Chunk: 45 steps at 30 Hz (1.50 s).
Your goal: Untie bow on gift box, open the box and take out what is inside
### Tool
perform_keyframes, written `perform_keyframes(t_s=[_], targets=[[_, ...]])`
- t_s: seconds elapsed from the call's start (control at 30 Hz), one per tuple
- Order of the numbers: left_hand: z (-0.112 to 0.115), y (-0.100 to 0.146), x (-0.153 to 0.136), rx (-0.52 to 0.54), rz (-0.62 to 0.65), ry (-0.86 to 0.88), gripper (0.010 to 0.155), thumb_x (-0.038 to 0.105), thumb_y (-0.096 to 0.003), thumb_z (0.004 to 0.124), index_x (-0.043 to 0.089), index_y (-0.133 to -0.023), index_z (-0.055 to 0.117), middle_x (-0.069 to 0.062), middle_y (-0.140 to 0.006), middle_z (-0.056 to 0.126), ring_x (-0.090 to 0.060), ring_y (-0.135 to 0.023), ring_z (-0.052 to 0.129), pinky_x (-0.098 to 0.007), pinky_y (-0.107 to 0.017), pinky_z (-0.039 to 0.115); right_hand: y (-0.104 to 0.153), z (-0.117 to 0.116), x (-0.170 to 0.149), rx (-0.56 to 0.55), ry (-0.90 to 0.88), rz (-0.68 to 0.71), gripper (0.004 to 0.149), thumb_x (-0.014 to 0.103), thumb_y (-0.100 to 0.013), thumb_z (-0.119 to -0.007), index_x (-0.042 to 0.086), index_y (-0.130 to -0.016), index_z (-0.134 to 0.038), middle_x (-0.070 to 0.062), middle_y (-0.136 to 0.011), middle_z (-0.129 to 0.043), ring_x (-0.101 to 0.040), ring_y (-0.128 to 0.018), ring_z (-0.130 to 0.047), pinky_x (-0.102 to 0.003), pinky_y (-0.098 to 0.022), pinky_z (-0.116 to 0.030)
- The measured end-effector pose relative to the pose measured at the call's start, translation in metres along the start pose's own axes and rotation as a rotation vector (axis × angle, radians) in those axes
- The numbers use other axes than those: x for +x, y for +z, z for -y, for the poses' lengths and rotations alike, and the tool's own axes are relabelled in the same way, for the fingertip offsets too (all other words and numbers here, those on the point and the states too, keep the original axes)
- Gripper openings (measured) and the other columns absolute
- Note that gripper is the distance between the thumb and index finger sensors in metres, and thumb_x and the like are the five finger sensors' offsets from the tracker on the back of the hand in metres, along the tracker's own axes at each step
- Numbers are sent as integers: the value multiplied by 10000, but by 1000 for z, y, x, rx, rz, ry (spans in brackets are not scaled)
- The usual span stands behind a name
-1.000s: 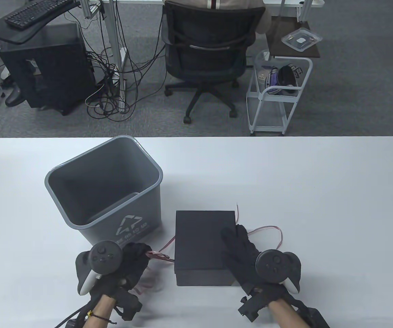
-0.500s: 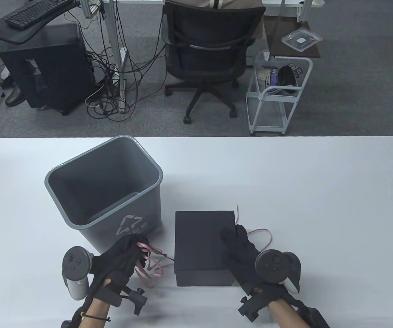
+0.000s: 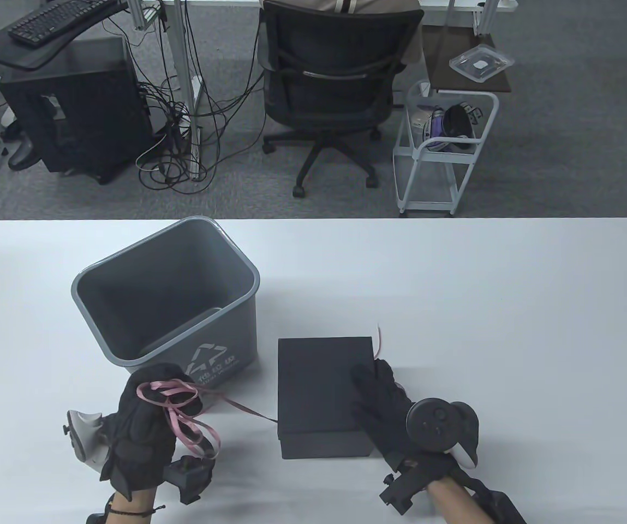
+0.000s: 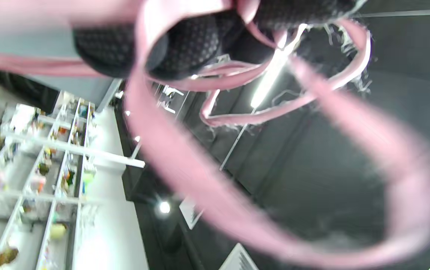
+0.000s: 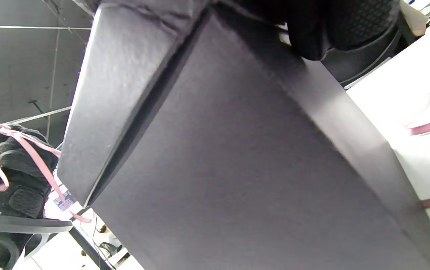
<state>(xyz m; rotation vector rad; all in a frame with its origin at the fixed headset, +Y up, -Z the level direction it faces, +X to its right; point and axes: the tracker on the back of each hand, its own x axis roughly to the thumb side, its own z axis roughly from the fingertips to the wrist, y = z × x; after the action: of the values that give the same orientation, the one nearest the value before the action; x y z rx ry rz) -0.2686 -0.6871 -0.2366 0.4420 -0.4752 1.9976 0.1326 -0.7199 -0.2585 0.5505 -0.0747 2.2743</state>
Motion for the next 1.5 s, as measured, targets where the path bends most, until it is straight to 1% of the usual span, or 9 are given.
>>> perform_keyframes(t_s=[0.17,0.3,0.53,0.67,0.87,1.07,1.2,1.3,1.5], targets=[[8,2,-8,-31,-108,-702,382,261,-540,668,175,-891,793,-70,-858,815,-348,-634,935,-453,-422,871,0,0,0,2,-4,-1,625,532,-574,-625,223,-1103,-504,-402,-1070,-395,-548,-896,-677,-580,-620,-667],[27,5,-52,-438,-254,-1248,392,268,-547,708,161,-913,799,-125,-943,809,-411,-747,906,-525,-507,829,0,0,0,3,-5,0,624,530,-574,-624,223,-1104,-503,-402,-1070,-393,-550,-896,-676,-580,-619,-668],[39,25,-113,-798,-599,-1489,604,394,-567,760,101,-1070,600,-191,-1014,734,-446,-821,823,-570,-551,775,0,0,0,5,-7,1,624,530,-574,-622,224,-1104,-501,-403,-1069,-393,-551,-895,-675,-580,-618,-668],[59,34,-121,-936,-460,-1783,738,446,-509,847,103,-1089,547,-149,-1008,732,-393,-790,857,-504,-533,835,0,0,0,6,-7,2,625,529,-573,-624,222,-1104,-502,-404,-1069,-391,-550,-896,-675,-580,-618,-668],[68,38,-122,-948,-371,-1800,642,270,-470,895,88,-1031,642,-40,-776,922,-249,-533,1032,-354,-354,958,0,0,0,6,-7,3,624,529,-573,-624,223,-1104,-502,-404,-1068,-395,-550,-895,-677,-580,-618,-668],[72,41,-123,-1000,-402,-1843,669,280,-464,818,69,-1058,596,-37,-788,908,-250,-509,997,-367,-348,920,0,0,0,5,-8,4,622,531,-573,-623,226,-1103,-506,-400,-1069,-405,-546,-892,-686,-579,-615,-673],[69,34,-113,-960,-425,-1861,499,265,-488,758,157,-974,759,-42,-795,891,-252,-529,977,-378,-364,906,1,1,0,3,-8,4,624,531,-572,-627,225,-1102,-506,-401,-1068,-408,-544,-892,-688,-579,-614,-674],[59,24,-100,-853,-445,-1786,364,273,-496,710,198,-822,854,-28,-799,869,-232,-537,975,-363,-368,909,1,1,0,3,-6,4,624,531,-572,-627,225,-1102,-506,-401,-1067,-409,-546,-890,-689,-578,-613,-676],[22,11,-76,-483,-578,-1203,373,262,-498,682,158,-806,865,-42,-767,882,-257,-503,984,-379,-333,906,1,1,0,2,-5,4,623,531,-572,-628,224,-1101,-508,-402,-1067,-412,-545,-889,-691,-578,-613,-675]])
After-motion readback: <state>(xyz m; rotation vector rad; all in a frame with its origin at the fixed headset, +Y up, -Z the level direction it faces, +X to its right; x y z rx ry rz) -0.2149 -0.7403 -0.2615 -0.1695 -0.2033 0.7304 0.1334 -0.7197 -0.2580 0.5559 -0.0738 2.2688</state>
